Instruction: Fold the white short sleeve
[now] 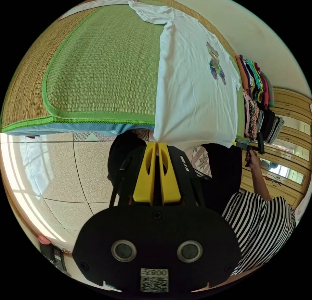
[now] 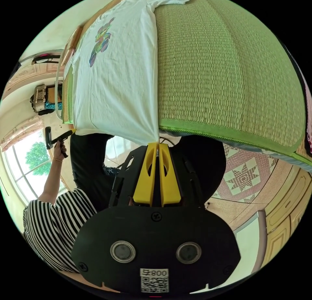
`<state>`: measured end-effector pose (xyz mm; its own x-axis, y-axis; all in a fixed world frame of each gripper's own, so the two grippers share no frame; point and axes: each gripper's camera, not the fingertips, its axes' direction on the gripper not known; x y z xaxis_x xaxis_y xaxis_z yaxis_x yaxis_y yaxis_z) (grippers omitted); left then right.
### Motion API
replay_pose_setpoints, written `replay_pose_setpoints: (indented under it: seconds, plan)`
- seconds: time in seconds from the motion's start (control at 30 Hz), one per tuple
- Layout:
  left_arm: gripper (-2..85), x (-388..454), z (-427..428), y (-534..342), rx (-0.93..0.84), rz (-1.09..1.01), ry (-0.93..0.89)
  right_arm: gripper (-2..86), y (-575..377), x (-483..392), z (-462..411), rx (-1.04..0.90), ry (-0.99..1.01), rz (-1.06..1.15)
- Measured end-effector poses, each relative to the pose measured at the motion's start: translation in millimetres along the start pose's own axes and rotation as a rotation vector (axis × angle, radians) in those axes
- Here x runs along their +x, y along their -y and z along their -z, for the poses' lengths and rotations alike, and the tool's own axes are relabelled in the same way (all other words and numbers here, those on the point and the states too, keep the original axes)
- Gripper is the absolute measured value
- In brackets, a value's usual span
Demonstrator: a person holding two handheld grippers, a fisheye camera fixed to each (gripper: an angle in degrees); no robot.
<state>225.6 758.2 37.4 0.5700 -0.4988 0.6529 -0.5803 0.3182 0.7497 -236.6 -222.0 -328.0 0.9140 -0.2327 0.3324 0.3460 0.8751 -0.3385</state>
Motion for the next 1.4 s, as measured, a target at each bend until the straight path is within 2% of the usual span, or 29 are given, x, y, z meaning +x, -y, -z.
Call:
replay_pose_setpoints:
  seconds: [0.27,0.4,0.6,0.7,0.73,0.77,1.0,1.17,1.27,1.4]
  plan:
    - [2.4,2,33,12,0.082,0.068,-0.045,0.5,-15,3,22,0.105,0.101,-0.066]
    - [1.6,14,56,21,0.17,0.048,-0.099,0.2,-14,-18,53,0.223,0.115,-0.021]
    - [0.5,72,66,83,0.162,-0.063,-0.023,0.0,43,-86,61,0.259,-0.099,0.109]
    - [0.3,100,54,115,0.101,-0.097,0.093,0.0,71,-104,26,0.162,-0.278,0.118]
    - [0.3,107,47,125,0.055,-0.094,0.14,0.1,66,-112,27,0.216,-0.304,0.163]
    - [0.3,114,49,129,0.086,-0.103,0.147,0.1,65,-114,26,0.215,-0.308,0.164]
    - [0.2,129,71,154,0.055,-0.069,0.041,0.1,64,-105,36,0.189,-0.181,0.153]
    - [0.1,163,116,185,0.219,-0.075,0.058,0.1,71,-104,74,0.329,-0.161,0.129]
    - [0.2,188,131,226,0.235,-0.103,0.06,0.0,99,-108,98,0.392,-0.126,0.143]
    - [0.2,226,142,283,0.242,-0.155,0.094,0.0,154,-122,124,0.466,-0.177,0.159]
